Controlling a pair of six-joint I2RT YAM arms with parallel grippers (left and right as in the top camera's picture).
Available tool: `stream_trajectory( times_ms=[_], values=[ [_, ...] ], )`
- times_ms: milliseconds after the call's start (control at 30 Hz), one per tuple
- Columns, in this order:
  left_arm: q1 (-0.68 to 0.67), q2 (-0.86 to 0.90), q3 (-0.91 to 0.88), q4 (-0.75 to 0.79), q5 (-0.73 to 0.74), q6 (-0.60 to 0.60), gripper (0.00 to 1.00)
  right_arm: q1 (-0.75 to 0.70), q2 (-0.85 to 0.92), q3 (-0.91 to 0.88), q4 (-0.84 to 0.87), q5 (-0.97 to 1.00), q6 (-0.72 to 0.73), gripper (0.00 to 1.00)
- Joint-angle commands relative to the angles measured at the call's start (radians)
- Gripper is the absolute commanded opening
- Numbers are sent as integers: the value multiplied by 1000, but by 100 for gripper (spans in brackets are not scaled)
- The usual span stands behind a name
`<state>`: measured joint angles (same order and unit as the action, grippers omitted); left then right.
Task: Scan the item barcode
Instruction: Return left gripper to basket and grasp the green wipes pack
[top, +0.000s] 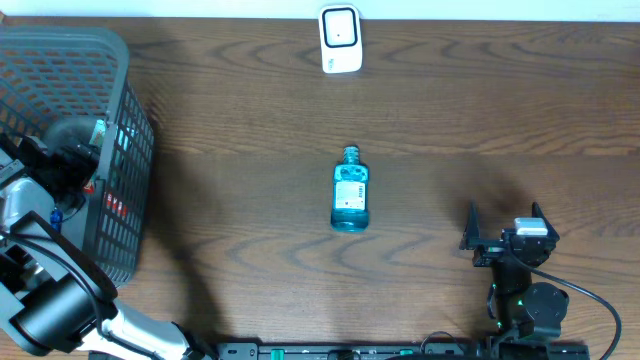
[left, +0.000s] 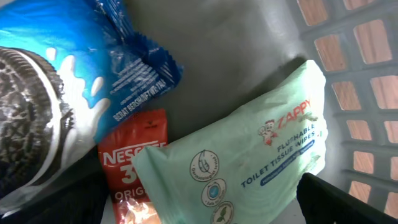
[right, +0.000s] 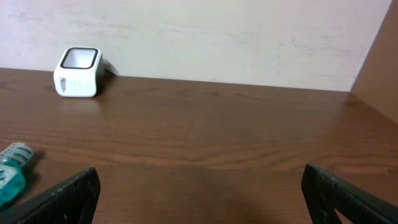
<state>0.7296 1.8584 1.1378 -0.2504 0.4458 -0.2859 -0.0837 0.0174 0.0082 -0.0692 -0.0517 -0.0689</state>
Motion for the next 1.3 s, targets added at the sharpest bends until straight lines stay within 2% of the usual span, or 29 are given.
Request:
stream_trajectory(
  times_ms=[0, 167, 233, 367, 600, 867, 967, 1267],
  values=[
    [-2, 58, -23, -11, 25, 5, 98, 6, -4, -3, -2, 2, 11, 99],
    [-2, 51, -23, -10, 21, 4, 98, 6, -4, -3, -2, 2, 12, 99],
    [0, 30, -23, -26, -31, -27, 98, 6, -4, -3, -2, 2, 12, 99],
    [0, -69, -20, -52, -121, -39, 98, 6, -4, -3, -2, 2, 11, 99],
    [-3, -204, -20, -35, -125, -37, 98, 6, -4, -3, -2, 2, 11, 99],
    [-13, -133, -20, -18, -120, -36, 98, 6, -4, -3, -2, 2, 11, 99],
    [-16, -96, -20, 13, -66, -10, 98, 6, -4, -3, -2, 2, 12, 99],
    [-64, 20, -20, 116, -22, 29, 98, 6, -4, -3, -2, 2, 11, 99]
  ],
)
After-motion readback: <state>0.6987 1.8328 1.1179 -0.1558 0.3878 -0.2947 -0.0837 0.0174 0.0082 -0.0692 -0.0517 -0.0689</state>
